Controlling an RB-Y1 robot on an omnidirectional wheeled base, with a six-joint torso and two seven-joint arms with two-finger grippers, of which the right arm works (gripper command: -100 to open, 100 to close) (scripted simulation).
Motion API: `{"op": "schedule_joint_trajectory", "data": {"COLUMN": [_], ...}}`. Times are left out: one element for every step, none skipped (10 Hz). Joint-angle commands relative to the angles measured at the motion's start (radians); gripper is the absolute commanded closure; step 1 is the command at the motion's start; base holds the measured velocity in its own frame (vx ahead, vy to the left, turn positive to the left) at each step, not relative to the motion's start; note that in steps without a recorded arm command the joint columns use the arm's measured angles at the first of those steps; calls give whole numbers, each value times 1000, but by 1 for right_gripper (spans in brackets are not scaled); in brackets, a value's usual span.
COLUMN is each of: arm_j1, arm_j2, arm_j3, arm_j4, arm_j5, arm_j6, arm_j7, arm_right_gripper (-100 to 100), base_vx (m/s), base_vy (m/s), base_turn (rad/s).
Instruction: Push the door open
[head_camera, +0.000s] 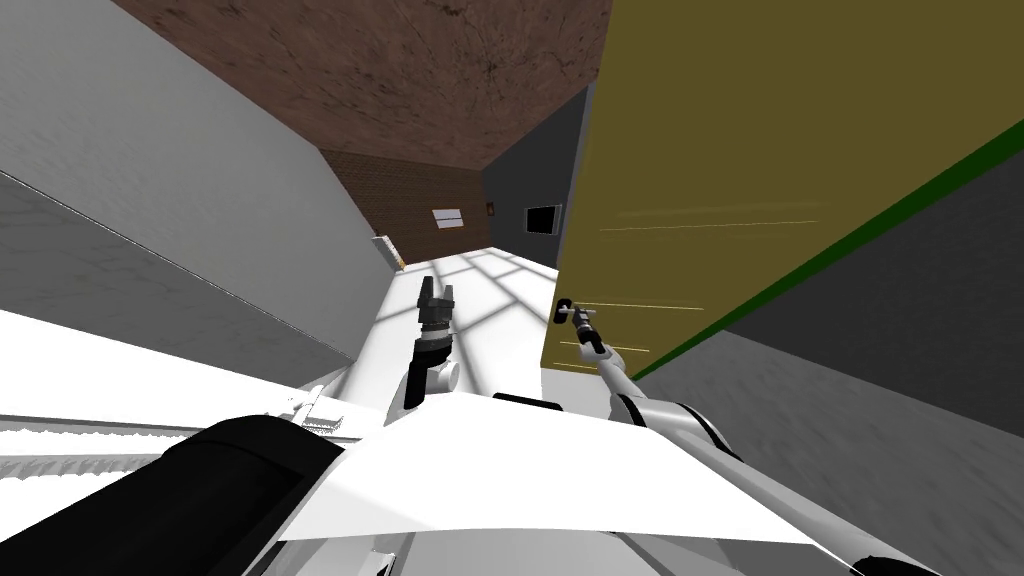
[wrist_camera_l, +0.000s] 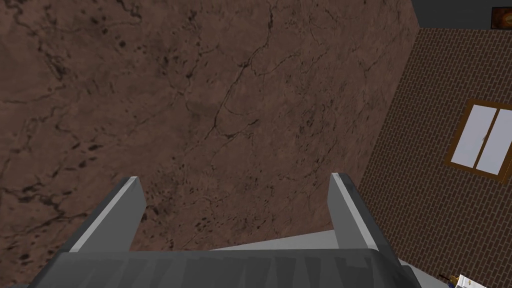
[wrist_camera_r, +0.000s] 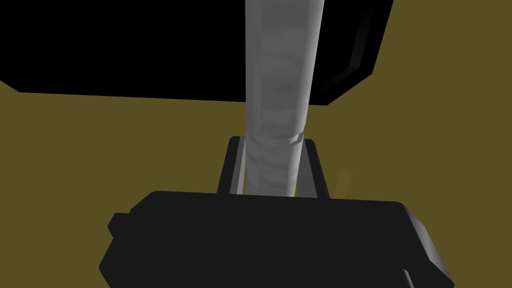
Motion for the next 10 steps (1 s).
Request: {"op": "schedule_joint_trajectory", "data": {"arm_j1": [3, 5, 6, 8, 9, 11, 12, 13, 15, 16], "arm_j2": [-7, -11, -15, -19, -21, -25, -29, -31, -35, -38], "arm_j3": [-12, -21, -31, -42, -48, -59, -71, -76, -86, -94], "arm_j4": [-9, -8, -7, -7, -6, -5, -5, -4, -4, -3], "arm_j5": [-5, -9, -13, -18, -21, -26, -30, -33, -37, -41], "arm_j6": [2, 2, 2, 2, 2, 2, 2, 2, 2, 2], "arm_j7": [5, 10, 15, 21, 24, 30, 35, 38, 43, 47], "arm_right_gripper": [100, 100, 100, 100, 100, 100, 100, 100, 100, 100], "base_vx": [171, 176, 171, 159, 152, 169, 164, 153, 168, 175], "base_vy": [79, 100, 125, 129, 127, 97, 103, 108, 87, 109], "base_turn": [-49, -54, -77, -78, -70, -64, -52, -55, -53, -63]}}
